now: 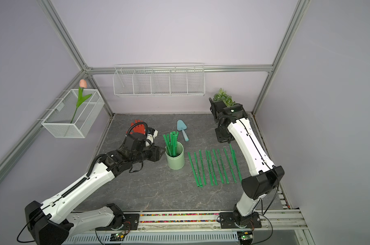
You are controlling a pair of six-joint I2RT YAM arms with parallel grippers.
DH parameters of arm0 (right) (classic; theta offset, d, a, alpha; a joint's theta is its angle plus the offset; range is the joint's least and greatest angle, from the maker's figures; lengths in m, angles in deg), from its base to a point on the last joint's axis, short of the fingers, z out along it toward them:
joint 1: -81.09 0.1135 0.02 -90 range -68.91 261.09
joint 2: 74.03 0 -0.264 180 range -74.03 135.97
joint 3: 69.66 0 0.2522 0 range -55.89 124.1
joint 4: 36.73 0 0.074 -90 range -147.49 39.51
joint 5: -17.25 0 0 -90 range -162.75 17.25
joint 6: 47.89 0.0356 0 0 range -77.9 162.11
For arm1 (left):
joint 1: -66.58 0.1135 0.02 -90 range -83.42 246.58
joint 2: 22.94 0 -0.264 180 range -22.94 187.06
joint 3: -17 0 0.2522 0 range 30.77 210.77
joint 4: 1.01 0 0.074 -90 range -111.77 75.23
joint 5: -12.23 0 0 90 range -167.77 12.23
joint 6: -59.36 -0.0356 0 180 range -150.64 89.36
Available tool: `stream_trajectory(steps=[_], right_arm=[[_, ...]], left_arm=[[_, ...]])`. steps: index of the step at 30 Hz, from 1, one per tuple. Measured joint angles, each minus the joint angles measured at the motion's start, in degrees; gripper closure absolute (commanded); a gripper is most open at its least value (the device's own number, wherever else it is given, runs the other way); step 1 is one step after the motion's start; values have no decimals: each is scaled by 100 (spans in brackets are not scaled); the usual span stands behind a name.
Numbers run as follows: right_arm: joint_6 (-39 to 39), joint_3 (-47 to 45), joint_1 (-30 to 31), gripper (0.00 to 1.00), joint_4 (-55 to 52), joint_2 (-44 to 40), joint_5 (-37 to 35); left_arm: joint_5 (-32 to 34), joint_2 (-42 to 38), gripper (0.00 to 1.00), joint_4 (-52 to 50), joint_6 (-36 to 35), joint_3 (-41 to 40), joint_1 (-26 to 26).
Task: Take the straws out of the storage container
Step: Place the straw at the center of the board.
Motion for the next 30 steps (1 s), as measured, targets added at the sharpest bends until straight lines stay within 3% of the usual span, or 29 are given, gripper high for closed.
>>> stream_trajectory(steps=[14,22,30], right_arm=[[-577,-627,-1600,90,254,1025,229],[-706,-695,-1893,90,361,1921,341],[-763,-212,-2050,90,358,2702,339]], left_arm=[[2,0,45,0,0,0,0],[4,0,45,-2,0,0,0],[13,0,45,-2,0,0,0]])
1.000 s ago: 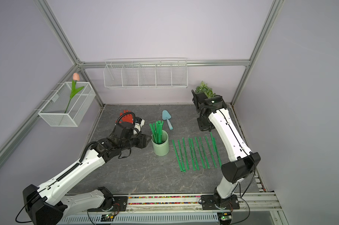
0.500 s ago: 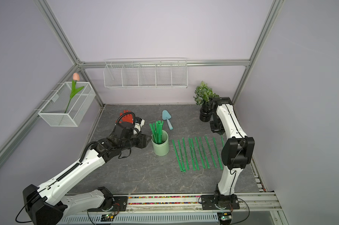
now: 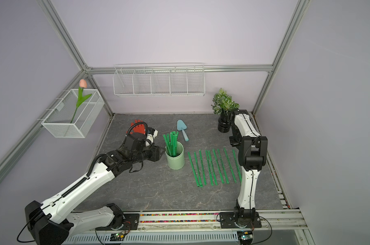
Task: Take the straws out of the storage container
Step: Place the straw at the center of the board.
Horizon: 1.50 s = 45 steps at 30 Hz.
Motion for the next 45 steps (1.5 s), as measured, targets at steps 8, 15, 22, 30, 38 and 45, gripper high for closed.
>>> stream_trajectory(steps=[8,15,22,30,38,45], right_arm=[[-48,160,-98,90,9,313,-2],[-68,116,-160,89,50,315,-2],[-74,-52,-221,88,184,426,-4],[-92,-170,-225,87,334,579,15],[-111,-186,-229,85,468,721,22],[-136,-186,-243,84,529,763,39]], left_arm=[[9,7,45,-2,0,0,0],[9,87,45,-2,-2,0,0],[9,98,45,-4,0,0,0],[9,98,45,-4,-2,0,0],[9,101,45,-4,-2,0,0],[11,122,45,-13,0,0,0]])
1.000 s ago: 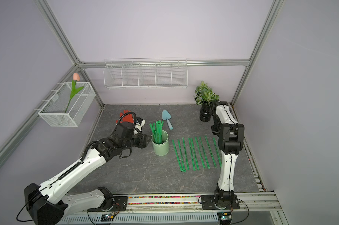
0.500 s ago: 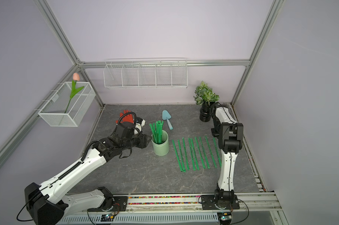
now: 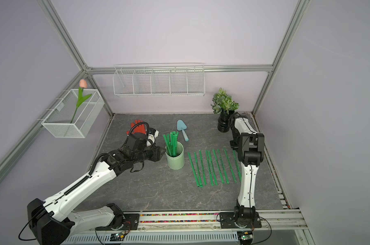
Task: Take the straws out of the storage container
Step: Place the straw at the center of the board, then pick up the straw from the container.
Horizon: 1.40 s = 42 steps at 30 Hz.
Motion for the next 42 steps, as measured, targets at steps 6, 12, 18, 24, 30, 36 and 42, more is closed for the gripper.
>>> stream_trajectory(steps=[6,12,18,24,30,36,42], right_arm=[[-15,-48,-15,83,46,22,11],[-15,-527,-13,81,208,-238,225],[-2,-1239,-2,79,372,-1447,570],[76,-1543,234,75,413,-2769,793],[247,-1602,1355,69,892,-4133,1320],[721,-2026,2688,68,2083,-5243,2116],[1152,-2234,3554,66,3145,-5075,2385]], left_arm=[[-2,17,45,-13,-2,0,0],[-2,20,45,-24,0,0,0],[-4,17,45,-24,0,0,0],[-4,17,45,-24,0,0,0],[0,11,45,-24,0,0,0],[7,-26,45,-20,0,0,0],[48,-46,45,-20,0,0,0]])
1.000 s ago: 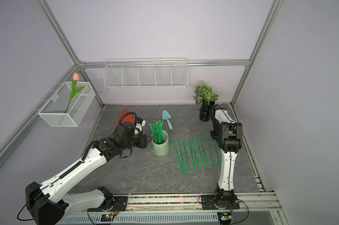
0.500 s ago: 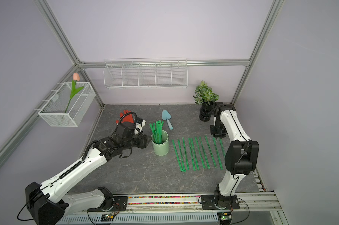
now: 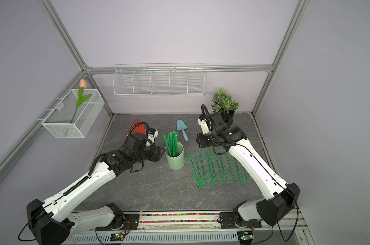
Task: Take the straws out of the storage container
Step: Pick up the straw from the container.
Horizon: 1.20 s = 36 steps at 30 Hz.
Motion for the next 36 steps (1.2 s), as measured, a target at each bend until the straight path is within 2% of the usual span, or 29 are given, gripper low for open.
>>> stream_trajectory(steps=[7,17,36], right_arm=[[219,7,474,66,660,883,129],[319,284,588,67,1176,1659,317],[334,852,649,73,1290,2308,492]], left_arm=[[87,-76,45,0,0,0,0],[103,-87,45,-2,0,0,0],[101,-87,45,-2,0,0,0]])
